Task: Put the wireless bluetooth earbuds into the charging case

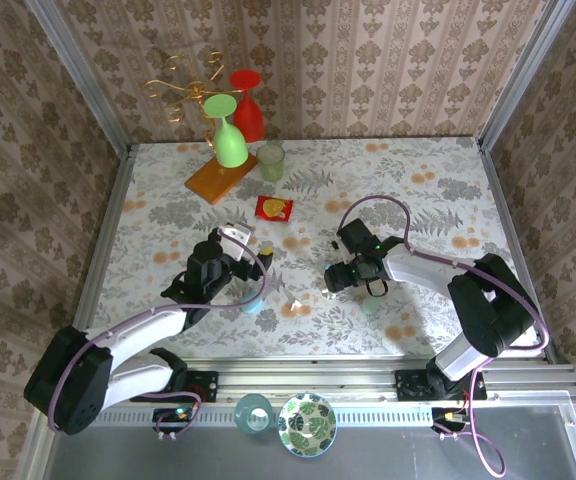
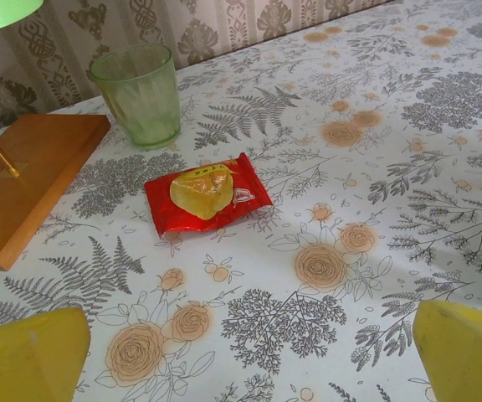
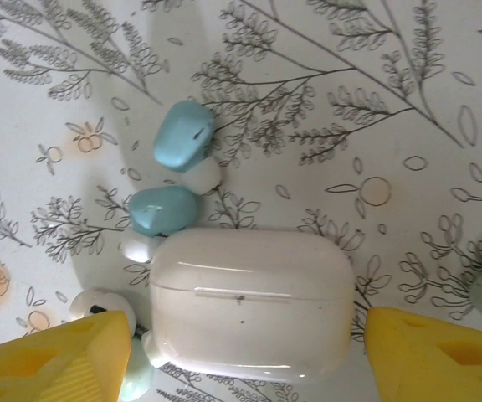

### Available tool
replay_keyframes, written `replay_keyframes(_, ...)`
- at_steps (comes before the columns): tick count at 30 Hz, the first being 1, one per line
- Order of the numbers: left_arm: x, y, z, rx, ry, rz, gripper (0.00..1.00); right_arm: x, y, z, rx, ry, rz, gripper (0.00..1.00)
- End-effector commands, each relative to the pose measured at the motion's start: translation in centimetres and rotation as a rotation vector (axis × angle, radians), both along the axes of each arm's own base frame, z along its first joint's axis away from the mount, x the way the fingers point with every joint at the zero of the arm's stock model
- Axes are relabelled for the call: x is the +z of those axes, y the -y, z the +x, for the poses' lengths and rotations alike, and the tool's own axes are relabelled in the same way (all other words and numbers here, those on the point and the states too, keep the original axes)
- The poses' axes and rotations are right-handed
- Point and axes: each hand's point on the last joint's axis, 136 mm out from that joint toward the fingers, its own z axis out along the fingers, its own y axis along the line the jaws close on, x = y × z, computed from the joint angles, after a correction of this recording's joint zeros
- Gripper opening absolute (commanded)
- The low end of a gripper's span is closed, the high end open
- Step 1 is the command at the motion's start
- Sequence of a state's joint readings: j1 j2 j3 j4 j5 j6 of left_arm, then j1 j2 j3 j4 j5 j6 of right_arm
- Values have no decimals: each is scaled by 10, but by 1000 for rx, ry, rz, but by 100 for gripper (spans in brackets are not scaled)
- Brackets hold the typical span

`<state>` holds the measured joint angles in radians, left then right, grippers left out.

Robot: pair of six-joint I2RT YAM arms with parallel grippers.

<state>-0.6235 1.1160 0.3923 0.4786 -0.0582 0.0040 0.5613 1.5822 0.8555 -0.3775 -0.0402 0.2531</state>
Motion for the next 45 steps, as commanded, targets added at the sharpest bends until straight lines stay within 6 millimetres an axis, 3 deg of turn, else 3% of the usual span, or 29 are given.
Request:
replay_keyframes(1, 19, 10, 4, -19, 28, -48, 100, -1, 6, 7, -74, 15, -49, 75)
replay_keyframes(12, 16, 10, 4, -17, 22, -41, 100, -12, -2, 6, -65, -5, -54, 71)
replay_keyframes(19, 20, 13, 8, -9, -6, -56, 100, -3, -3, 6, -43, 19, -51, 65)
replay_keyframes(24, 15, 22, 18, 16, -134, -80, 100, 26, -11, 16, 14, 157, 18, 64)
replay_keyframes(28, 18, 44, 16, -44, -270, -150, 100, 62, -24, 26, 87, 341, 112, 59)
replay_keyframes(30, 22, 59, 10, -101, -367, -207, 100, 89, -30, 28, 128, 462, 167, 59)
replay_keyframes(36, 50, 98, -13, -322, -554, -369, 98, 138, -38, 21, 235, 681, 250, 59)
replay_keyframes(40, 65, 116, -25, -438, -607, -443, 89, 156, -49, 8, 335, 753, 318, 59)
replay_keyframes(45, 73, 128, -35, -530, -605, -499, 75, 164, -51, 3, 366, 795, 349, 58)
